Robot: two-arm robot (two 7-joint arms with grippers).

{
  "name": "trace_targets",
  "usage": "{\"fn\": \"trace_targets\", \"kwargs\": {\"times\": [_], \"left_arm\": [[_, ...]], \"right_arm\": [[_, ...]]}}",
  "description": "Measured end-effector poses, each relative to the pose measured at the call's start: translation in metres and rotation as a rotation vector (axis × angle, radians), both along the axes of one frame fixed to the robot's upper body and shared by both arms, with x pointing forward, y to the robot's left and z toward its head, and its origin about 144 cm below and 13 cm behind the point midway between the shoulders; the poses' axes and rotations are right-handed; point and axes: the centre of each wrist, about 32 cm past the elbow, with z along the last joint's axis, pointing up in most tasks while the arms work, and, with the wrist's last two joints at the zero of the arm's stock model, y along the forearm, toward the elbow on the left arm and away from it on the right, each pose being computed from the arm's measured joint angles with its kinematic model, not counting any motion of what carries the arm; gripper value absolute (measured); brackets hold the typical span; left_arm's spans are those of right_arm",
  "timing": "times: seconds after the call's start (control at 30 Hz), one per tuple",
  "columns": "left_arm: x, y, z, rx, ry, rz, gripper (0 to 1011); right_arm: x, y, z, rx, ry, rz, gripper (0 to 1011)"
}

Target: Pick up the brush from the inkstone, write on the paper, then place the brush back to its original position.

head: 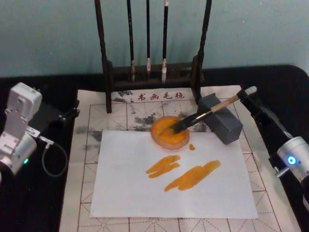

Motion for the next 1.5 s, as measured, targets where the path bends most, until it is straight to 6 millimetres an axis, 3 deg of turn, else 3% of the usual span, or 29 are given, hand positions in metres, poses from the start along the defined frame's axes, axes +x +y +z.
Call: {"fn": "trace_targets", "kwargs": {"times": [0.57, 0.9, 1.5], "left_arm": [[0.0, 0.0, 0.0, 0.0, 0.0, 0.0, 1001], [0.0, 0.0, 0.0, 0.0, 0.0, 0.0, 1001], [0.0, 0.0, 0.0, 0.0, 0.0, 0.0, 1001]], "right_arm": [[0.017, 0.013, -0.01, 0.17, 0.05, 0.021, 1000], [0.017, 0.019, -0.019, 0.322, 0.075, 0.024, 1000], [0.015, 0.02, -0.024, 0.403, 0.087, 0.032, 1000]]}}
